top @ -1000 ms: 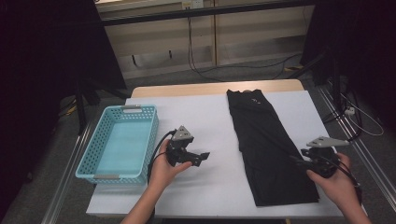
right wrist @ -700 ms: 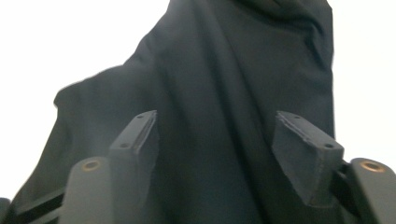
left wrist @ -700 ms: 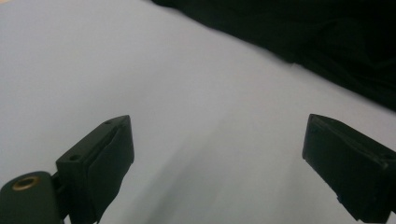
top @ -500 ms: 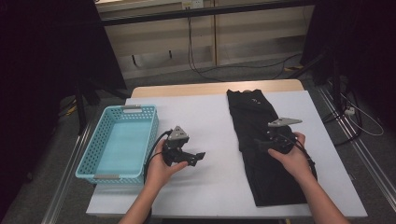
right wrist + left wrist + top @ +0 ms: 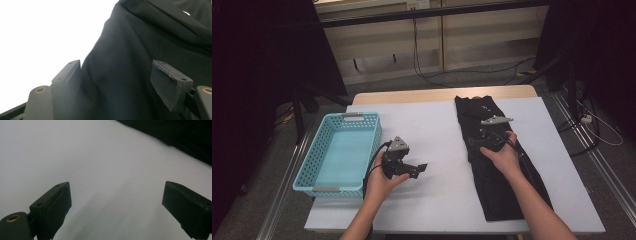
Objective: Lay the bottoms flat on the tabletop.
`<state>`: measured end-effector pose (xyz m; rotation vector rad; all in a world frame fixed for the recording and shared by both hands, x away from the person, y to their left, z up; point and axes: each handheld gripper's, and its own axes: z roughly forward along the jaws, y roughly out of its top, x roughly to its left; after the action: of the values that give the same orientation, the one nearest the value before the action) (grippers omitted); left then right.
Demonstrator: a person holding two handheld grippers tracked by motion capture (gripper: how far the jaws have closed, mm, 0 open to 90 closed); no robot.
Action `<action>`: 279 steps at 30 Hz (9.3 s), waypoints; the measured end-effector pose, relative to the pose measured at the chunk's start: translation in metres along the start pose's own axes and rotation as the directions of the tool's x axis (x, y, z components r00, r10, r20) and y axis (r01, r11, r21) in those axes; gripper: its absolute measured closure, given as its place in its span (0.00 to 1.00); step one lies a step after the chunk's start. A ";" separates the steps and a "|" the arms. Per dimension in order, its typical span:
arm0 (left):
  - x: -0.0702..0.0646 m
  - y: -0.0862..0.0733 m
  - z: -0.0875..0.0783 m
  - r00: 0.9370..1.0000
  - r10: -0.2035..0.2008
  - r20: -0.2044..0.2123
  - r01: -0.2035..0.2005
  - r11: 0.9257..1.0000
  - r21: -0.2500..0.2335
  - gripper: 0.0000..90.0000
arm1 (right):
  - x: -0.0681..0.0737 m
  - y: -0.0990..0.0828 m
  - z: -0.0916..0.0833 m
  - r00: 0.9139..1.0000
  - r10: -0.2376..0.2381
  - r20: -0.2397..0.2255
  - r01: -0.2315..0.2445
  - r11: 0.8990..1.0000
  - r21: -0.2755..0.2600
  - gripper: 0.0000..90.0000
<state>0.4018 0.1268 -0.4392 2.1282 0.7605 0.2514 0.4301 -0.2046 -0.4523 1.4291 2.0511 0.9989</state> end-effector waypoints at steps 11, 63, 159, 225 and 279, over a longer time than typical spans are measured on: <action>0.004 -0.009 -0.003 0.999 -0.033 -0.014 0.033 0.999 0.011 0.10 | 0.015 0.008 0.033 0.998 -0.060 0.029 0.058 0.996 0.063 0.28; 0.017 0.000 -0.011 0.993 -0.105 -0.057 0.103 0.994 -0.039 0.10 | 0.136 -0.004 -0.015 0.863 -0.338 -0.375 0.353 0.935 -0.031 0.59; 0.041 0.052 0.078 0.981 -0.183 -0.063 0.189 0.978 0.090 0.93 | 0.019 -0.030 -0.068 0.995 -0.081 -0.054 0.080 0.996 -0.027 0.25; 0.058 0.046 0.046 0.971 -0.202 -0.126 0.203 0.979 -0.001 0.42 | -0.053 -0.061 -0.094 0.998 0.055 0.008 -0.055 0.996 0.073 0.64; 0.056 0.032 0.063 0.952 -0.220 -0.215 0.232 0.972 0.031 0.46 | 0.009 -0.070 -0.101 0.981 -0.112 -0.159 0.115 0.993 0.011 0.45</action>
<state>0.4867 0.1040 -0.4587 2.0647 1.1387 0.3386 0.3135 -0.2414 -0.4413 1.2619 2.2343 1.0781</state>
